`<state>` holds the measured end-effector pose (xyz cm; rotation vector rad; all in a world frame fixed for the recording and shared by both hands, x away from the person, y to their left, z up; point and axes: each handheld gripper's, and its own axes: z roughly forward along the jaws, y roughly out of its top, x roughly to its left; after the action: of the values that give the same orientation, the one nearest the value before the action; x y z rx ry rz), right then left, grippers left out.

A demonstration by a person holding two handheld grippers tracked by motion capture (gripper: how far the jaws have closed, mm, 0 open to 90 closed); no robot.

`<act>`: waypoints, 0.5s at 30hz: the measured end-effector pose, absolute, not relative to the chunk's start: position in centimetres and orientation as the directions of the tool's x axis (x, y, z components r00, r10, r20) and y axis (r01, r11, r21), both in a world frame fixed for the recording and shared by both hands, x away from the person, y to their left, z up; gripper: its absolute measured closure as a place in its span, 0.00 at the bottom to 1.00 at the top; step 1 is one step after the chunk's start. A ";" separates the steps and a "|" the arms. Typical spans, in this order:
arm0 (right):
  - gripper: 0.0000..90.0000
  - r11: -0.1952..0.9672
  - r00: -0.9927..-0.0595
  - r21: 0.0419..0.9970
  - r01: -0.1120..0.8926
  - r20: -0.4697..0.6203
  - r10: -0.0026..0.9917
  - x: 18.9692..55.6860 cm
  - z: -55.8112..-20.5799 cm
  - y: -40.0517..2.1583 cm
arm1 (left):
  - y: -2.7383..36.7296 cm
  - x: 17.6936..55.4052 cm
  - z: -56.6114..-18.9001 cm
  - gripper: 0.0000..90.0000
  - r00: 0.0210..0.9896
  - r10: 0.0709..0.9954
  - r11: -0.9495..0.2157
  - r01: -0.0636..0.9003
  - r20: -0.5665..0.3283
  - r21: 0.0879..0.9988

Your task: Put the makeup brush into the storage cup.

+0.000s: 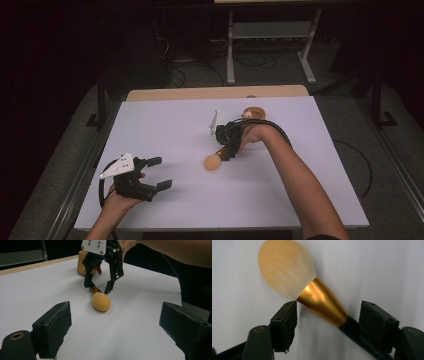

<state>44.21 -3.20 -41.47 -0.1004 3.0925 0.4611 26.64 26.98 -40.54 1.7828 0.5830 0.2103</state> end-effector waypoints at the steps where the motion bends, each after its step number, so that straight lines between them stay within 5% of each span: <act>1: 0.36 0.954 -0.998 0.291 -0.065 -0.023 -0.061 44.2 -41.5 -3.2 | 27.0 26.6 -40.5 0.11 0.858 0.489 -0.186 0.277 -0.156 0.943; 15: 0.50 0.964 -0.998 0.259 -0.057 -0.014 -0.055 44.2 -41.7 -3.1 | 27.0 26.7 -40.6 0.11 0.862 0.484 -0.195 0.273 -0.149 0.942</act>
<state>44.15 -3.15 -41.70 -0.0882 3.1066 0.4094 26.67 26.95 -40.55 1.7912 0.5752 0.2115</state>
